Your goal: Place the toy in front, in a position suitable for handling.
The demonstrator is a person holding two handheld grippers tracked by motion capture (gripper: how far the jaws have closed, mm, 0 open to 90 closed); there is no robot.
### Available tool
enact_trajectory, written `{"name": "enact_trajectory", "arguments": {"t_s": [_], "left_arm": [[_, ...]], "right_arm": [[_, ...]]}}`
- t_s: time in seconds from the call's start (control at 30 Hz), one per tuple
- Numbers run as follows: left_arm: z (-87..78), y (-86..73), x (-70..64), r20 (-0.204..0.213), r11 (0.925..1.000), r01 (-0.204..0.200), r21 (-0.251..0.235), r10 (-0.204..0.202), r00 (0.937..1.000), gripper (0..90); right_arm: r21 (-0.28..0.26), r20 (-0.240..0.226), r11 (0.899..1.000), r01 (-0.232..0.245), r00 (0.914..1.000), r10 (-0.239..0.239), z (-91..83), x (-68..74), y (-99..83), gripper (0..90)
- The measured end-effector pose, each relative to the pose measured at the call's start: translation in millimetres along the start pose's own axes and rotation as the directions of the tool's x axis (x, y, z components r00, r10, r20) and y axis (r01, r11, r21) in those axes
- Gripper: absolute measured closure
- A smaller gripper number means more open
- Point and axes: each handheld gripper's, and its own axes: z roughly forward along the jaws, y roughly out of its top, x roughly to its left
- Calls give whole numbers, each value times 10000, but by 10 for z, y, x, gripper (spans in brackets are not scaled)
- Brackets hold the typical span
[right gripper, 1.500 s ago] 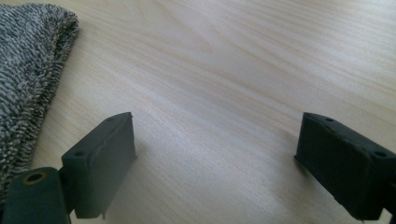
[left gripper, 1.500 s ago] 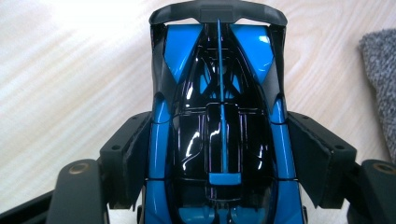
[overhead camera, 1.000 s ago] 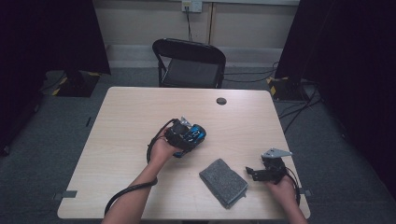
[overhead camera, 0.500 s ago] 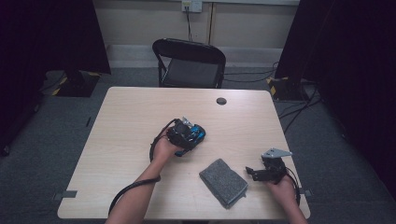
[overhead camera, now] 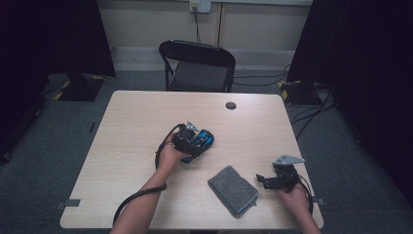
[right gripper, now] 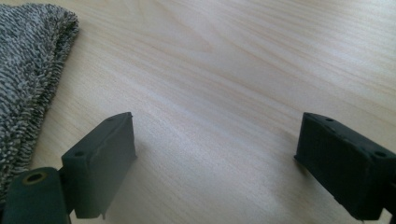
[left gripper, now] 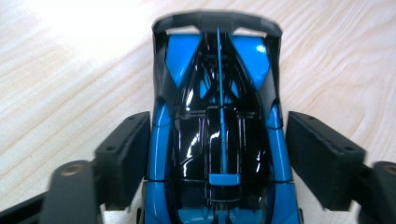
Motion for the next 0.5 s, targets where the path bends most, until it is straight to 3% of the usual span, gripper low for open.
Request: {"name": "enact_trajectory", "arguments": {"t_s": [0.03, 0.13, 0.5], "left_arm": [[-11, 5, 3, 157, 10000, -50, 45, 49, 9999, 192], [-53, -10, 0, 21, 9995, -285, 129, 285, 9996, 162], [-327, -193, 79, -34, 9999, -110, -131, 110, 9999, 153]], "right_arm": [[0, 6, 10000, 0, 10000, 0, 0, 0, 0, 111], [0, 2, 10000, -5, 10000, 5, 0, 1, 0, 111], [-2, 1, 10000, -2, 10000, 2, 0, 1, 0, 111]]}}
